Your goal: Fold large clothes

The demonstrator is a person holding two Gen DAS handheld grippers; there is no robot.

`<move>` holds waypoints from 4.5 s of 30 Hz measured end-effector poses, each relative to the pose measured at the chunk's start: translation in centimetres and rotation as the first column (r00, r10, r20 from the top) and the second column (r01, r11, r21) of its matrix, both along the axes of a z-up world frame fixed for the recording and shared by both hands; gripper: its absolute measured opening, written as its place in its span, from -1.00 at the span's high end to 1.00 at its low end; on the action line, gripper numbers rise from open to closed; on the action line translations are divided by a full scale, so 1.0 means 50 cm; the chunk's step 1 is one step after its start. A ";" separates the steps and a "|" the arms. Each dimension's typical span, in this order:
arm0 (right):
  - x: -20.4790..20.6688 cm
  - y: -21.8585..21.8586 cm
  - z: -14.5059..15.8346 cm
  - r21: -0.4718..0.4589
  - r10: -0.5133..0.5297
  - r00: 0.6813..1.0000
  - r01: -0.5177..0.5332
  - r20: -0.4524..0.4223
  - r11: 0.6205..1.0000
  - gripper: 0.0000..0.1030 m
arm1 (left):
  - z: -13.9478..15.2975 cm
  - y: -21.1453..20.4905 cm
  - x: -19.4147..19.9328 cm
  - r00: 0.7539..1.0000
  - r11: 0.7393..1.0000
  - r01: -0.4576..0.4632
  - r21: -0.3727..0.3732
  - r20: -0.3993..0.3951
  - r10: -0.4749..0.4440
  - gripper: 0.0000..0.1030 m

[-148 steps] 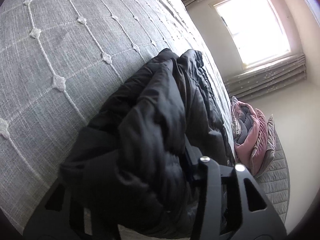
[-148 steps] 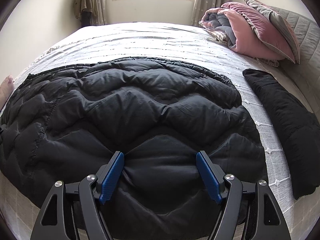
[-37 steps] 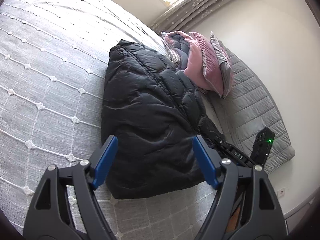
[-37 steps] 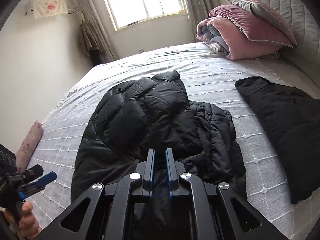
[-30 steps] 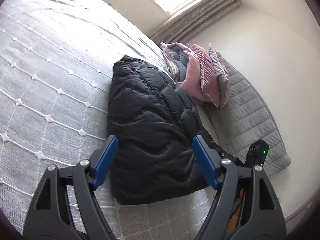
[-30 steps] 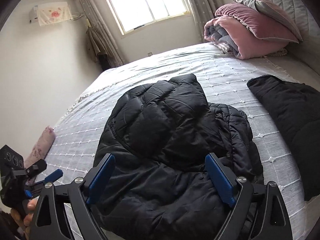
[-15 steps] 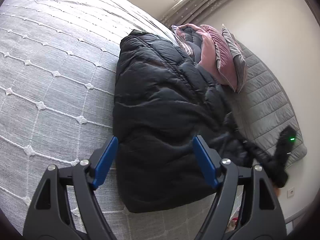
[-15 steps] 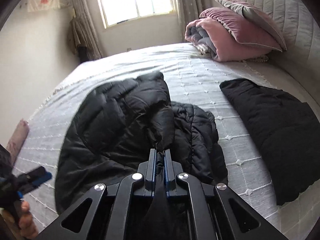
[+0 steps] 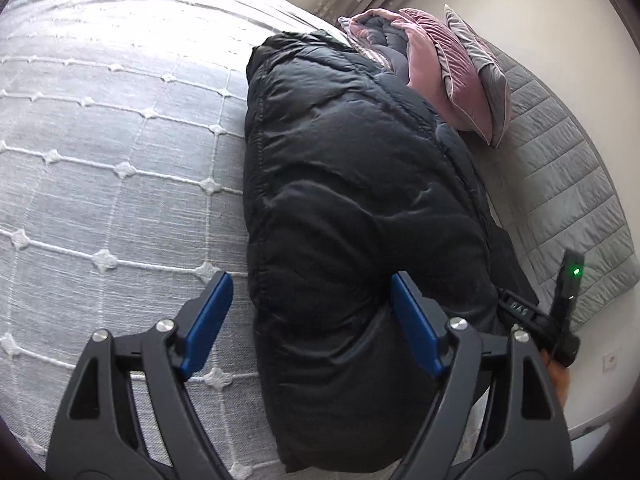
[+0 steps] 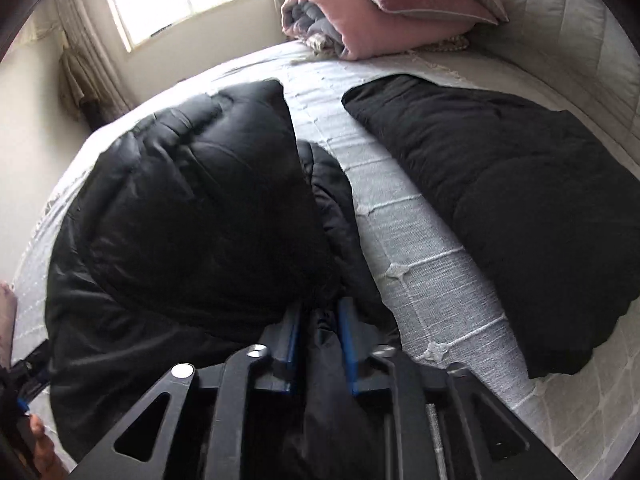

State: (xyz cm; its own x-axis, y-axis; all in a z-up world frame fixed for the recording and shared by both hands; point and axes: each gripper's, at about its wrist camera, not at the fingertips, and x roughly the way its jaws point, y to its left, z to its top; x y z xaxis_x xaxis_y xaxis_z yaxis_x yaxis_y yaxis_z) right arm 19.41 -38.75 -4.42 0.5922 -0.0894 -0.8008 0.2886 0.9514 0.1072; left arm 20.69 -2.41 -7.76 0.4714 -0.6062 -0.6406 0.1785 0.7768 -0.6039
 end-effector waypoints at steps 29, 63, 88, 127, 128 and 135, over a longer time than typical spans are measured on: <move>-0.010 -0.070 -0.082 0.493 0.097 0.995 -0.071 -0.029 0.867 -0.79 | -0.034 -0.019 -0.006 0.999 0.999 -0.025 0.043 -0.026 0.026 -0.77; -0.062 -0.057 0.003 0.479 0.214 0.967 -0.254 0.138 0.840 0.49 | -0.041 0.029 0.013 0.993 0.975 -0.074 -0.211 -0.102 0.053 0.00; 0.142 0.419 -0.096 0.439 0.349 0.901 -0.431 0.257 0.789 0.45 | -0.052 0.451 0.145 0.931 0.931 -0.364 -0.005 0.026 0.364 0.14; -0.042 0.537 -0.006 -0.156 0.473 0.871 -0.453 0.134 0.878 0.48 | 0.046 0.393 -0.004 0.891 0.835 -0.454 0.311 0.188 0.414 -0.27; -0.034 0.541 -0.027 -0.174 0.465 0.880 -0.445 0.099 0.879 0.48 | 0.047 0.394 -0.008 0.892 0.839 -0.452 0.303 0.178 0.416 -0.27; -0.070 0.527 0.014 -0.298 0.436 0.895 -0.392 0.097 0.870 0.45 | 0.089 0.398 -0.064 0.885 0.840 -0.462 0.284 0.204 0.418 -0.27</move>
State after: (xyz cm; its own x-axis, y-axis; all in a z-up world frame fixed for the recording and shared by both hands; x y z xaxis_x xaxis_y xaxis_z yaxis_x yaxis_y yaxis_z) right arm 15.88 -12.39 -3.72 0.7364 -0.0025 -0.6765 -0.1380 0.9784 -0.1538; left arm 17.47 17.49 -3.32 0.7310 -0.0905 -0.6763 -0.1695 0.9360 -0.3084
